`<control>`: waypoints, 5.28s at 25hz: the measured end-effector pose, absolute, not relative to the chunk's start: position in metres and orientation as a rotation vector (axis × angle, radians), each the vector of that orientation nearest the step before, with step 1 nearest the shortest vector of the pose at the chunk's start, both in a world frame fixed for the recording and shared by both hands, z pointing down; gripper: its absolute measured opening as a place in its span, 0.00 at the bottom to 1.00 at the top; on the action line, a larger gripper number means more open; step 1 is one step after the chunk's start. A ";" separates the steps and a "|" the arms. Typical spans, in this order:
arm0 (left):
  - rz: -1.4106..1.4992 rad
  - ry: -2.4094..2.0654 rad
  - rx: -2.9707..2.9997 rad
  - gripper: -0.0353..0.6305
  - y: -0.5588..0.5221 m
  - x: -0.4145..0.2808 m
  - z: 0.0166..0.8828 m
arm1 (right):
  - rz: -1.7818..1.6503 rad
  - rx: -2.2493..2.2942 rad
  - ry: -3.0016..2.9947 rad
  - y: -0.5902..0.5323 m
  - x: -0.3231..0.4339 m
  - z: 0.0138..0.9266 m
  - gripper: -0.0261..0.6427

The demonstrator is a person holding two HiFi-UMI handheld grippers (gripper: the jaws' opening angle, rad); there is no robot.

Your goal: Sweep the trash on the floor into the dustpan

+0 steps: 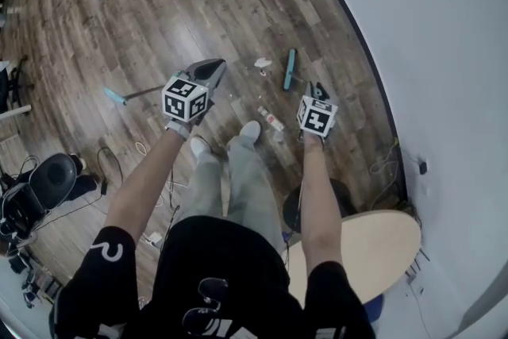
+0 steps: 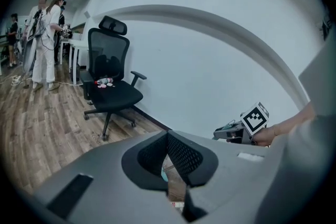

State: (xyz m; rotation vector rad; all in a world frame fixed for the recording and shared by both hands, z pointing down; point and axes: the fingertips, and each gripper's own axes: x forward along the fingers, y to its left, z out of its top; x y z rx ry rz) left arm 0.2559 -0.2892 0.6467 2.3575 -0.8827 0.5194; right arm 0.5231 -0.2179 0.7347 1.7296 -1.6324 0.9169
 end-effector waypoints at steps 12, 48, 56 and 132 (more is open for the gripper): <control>0.501 -0.939 2.310 0.05 -0.283 0.207 0.658 | 0.916 1.607 -1.693 -0.215 0.447 0.749 0.18; 0.488 -0.934 2.281 0.05 -0.140 -0.002 0.684 | 0.663 1.213 -1.863 -0.053 0.206 0.774 0.18; 0.500 -0.890 2.311 0.05 -0.132 -0.026 0.680 | 0.688 1.227 -1.866 -0.032 0.172 0.771 0.18; 0.635 -0.388 2.566 0.05 -0.074 0.250 0.547 | 0.963 2.139 -1.478 0.134 0.481 0.601 0.17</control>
